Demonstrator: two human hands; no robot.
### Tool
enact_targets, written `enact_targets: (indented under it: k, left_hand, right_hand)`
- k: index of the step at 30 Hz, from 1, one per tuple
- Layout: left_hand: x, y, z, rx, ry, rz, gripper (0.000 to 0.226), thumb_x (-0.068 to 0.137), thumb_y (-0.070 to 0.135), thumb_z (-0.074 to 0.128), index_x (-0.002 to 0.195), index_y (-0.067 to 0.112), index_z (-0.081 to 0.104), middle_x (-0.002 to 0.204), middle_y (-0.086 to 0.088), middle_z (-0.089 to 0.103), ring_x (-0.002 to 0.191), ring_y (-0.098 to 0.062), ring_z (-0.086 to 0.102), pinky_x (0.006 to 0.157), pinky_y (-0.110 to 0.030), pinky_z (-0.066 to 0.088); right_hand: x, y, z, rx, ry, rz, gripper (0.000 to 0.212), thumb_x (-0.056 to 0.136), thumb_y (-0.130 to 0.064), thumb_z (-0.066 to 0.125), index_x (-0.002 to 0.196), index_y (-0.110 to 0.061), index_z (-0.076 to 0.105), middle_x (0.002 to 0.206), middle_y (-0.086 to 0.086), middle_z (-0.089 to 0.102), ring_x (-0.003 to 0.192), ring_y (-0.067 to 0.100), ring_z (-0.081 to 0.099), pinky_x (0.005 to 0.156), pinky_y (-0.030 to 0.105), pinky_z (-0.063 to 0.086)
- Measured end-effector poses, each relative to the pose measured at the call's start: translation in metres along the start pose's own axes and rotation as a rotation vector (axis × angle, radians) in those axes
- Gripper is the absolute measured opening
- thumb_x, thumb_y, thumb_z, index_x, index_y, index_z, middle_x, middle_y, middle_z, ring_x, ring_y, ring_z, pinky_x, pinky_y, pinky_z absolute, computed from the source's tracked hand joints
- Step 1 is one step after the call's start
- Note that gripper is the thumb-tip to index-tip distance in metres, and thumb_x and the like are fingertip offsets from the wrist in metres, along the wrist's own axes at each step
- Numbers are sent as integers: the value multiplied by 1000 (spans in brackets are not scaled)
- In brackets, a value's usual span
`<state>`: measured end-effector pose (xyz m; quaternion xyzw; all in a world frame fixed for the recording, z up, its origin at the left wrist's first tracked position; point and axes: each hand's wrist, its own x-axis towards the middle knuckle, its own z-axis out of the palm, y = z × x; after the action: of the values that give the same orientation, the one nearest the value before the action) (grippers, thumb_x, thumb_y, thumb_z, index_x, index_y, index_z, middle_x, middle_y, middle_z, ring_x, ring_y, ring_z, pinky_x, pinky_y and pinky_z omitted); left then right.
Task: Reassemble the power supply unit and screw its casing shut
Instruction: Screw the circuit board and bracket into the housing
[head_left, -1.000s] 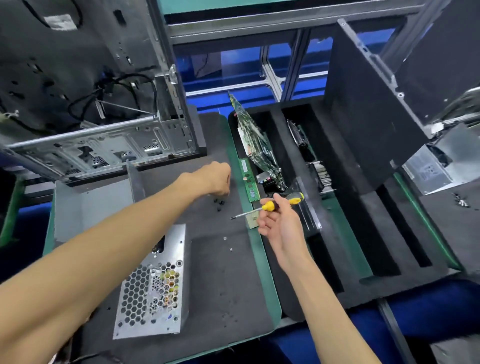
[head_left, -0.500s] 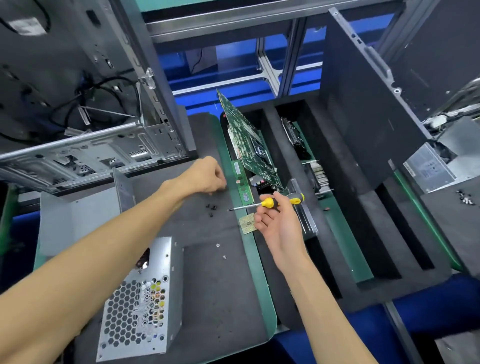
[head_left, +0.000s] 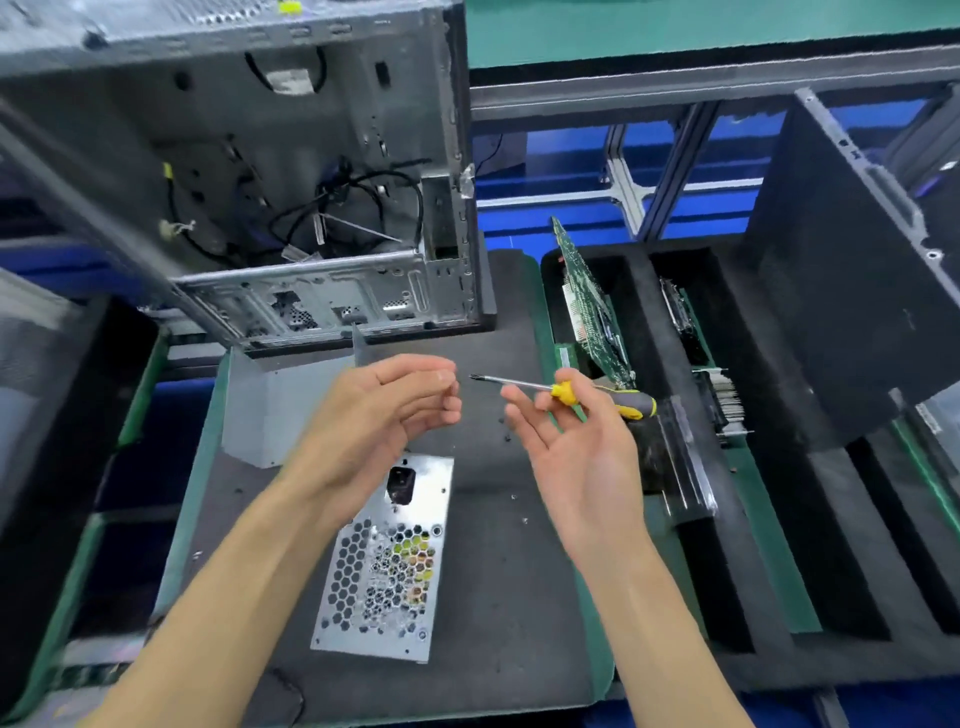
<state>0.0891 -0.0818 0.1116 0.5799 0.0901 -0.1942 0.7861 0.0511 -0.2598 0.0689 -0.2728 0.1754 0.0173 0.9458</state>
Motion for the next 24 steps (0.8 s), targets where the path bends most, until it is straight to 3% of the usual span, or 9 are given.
enact_targets:
  k: [10, 17, 24]
  left_hand:
    - [-39, -14, -30, -217, 58, 17, 18, 74, 11, 78, 92, 10, 82, 84, -10, 75, 83, -19, 75, 77, -22, 59]
    - [-55, -13, -35, -129, 33, 99, 23, 73, 16, 78, 94, 8, 82, 84, -14, 75, 81, -21, 74, 77, -22, 58]
    - [-64, -11, -39, 28, 30, 212, 20, 73, 18, 80, 91, 10, 81, 85, -13, 75, 81, -24, 74, 78, -27, 59]
  right_hand:
    - [-34, 30, 27, -98, -83, 1, 16, 93, -21, 64, 83, -17, 74, 70, 6, 58, 99, 39, 74, 79, 35, 61]
    - [-51, 37, 33, -144, -64, -65, 28, 100, -18, 55, 81, -19, 75, 69, 6, 58, 94, 37, 75, 79, 35, 61]
    - [-60, 42, 33, -148, -62, -89, 18, 95, -21, 61, 82, -18, 72, 70, 5, 57, 97, 38, 74, 80, 35, 61]
